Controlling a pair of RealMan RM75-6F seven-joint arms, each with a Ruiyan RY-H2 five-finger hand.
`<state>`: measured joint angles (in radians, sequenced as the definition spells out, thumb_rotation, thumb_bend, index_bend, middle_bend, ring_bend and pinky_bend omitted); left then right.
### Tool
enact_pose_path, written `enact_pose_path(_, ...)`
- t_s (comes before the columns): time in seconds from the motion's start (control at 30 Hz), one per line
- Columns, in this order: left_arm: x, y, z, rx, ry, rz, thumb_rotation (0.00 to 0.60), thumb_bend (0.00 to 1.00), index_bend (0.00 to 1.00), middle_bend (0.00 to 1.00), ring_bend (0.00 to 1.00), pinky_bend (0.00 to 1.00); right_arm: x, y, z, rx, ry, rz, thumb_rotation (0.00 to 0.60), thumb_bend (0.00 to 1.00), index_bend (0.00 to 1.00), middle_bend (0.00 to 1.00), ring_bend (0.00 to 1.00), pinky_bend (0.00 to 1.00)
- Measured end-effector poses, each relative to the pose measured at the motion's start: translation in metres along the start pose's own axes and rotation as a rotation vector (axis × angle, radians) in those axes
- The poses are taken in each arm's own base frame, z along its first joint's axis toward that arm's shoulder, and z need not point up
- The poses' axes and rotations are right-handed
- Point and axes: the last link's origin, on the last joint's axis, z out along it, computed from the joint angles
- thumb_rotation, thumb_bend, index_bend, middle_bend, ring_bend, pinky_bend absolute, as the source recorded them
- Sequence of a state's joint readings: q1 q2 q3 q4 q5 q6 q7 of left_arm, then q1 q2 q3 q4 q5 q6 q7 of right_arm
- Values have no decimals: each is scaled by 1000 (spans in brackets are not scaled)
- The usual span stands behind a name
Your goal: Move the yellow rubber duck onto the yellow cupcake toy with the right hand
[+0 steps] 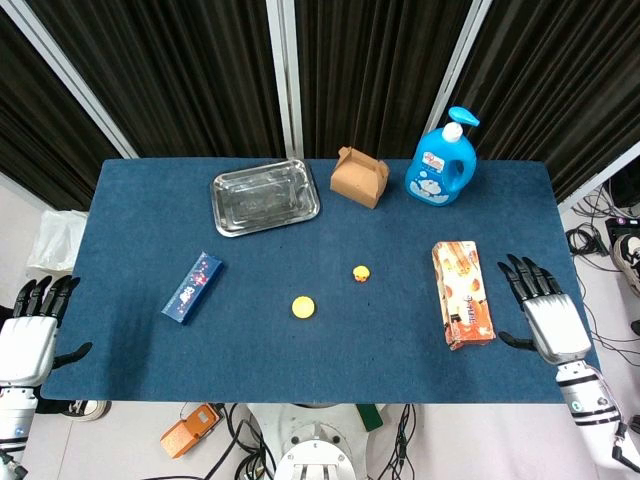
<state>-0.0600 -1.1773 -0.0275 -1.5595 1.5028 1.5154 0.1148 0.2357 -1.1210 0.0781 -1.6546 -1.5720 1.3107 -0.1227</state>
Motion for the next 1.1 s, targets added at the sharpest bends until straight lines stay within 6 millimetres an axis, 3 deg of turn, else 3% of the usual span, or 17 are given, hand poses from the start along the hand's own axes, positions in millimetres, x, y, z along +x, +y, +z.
enact_pose_path(0.27, 1, -2, -7, 13, 2, 2, 600, 0, 89, 85, 22, 0, 1, -52, 80, 175, -138, -26, 600, 32, 8, 55, 25, 255)
enact_pose_path(0.43, 1, -6, -13, 32, 5, 1, 600, 0, 90, 85, 22, 0, -5, -99, 135, 260, -228, -46, 600, 89, 107, 55, 35, 267)
enact_pose_path(0.63, 1, -9, -17, 47, 4, 2, 600, 0, 90, 85, 22, 0, -27, -145, 182, 288, -287, -84, 600, 186, 274, 55, 65, 294)
enact_pose_path(0.83, -1, -11, -18, 53, -1, 3, 600, 0, 89, 85, 22, 0, -56, -170, 209, 269, -334, -122, 600, 230, 355, 57, 84, 306)
enact_pose_path(1.1, -2, -16, -18, 63, -3, 5, 600, 0, 90, 85, 22, 0, -78, -183, 221, 252, -374, -125, 600, 297, 411, 75, 107, 316)
